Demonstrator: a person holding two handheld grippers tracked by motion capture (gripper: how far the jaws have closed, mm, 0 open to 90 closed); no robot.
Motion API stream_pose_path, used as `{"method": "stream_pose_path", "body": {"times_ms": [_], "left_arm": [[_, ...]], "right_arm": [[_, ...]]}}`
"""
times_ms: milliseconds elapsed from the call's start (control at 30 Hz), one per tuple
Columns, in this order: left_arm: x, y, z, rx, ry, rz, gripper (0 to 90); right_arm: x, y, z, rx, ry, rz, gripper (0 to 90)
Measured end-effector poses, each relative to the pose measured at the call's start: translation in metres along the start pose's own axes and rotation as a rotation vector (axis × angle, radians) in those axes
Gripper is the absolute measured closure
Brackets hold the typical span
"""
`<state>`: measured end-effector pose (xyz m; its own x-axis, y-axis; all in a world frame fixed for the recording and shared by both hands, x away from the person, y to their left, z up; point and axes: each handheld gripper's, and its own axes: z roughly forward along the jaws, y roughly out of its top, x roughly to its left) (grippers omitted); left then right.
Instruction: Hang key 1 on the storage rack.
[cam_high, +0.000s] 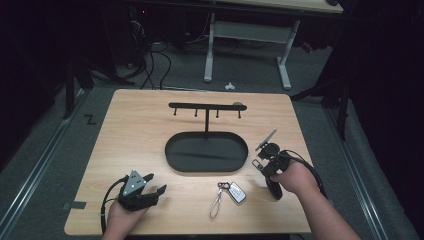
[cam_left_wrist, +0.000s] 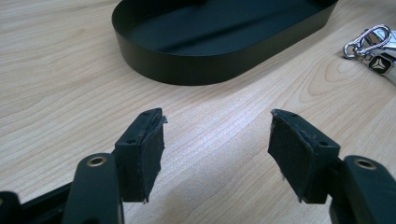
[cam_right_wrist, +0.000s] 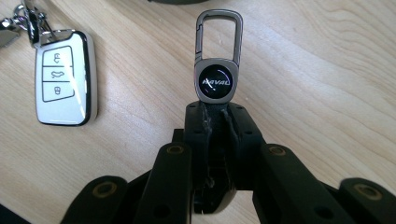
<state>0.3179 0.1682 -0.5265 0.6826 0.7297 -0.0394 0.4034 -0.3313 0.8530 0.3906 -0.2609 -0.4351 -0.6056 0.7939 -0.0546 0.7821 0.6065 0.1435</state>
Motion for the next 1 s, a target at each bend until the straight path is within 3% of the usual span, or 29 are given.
{"method": "stream_pose_path", "body": {"times_ms": [200, 300, 600, 1000], "left_arm": [[0.0, 0.0, 0.0, 0.0, -0.002, 0.002, 36.1], [0.0, 0.0, 0.001, 0.004, -0.004, 0.005, 36.1], [-0.001, 0.0, 0.001, 0.005, -0.008, 0.007, 36.0], [-0.003, -0.001, 0.002, 0.009, -0.012, 0.011, 36.1]], "right_arm": [[0.001, 0.001, -0.012, -0.002, 0.0, 0.026, 80.7], [0.0, 0.001, -0.017, -0.016, -0.006, 0.004, 80.7], [0.001, 0.004, -0.032, -0.032, -0.018, 0.012, 80.7], [0.012, 0.016, -0.041, -0.047, -0.01, -0.003, 80.7]]}}
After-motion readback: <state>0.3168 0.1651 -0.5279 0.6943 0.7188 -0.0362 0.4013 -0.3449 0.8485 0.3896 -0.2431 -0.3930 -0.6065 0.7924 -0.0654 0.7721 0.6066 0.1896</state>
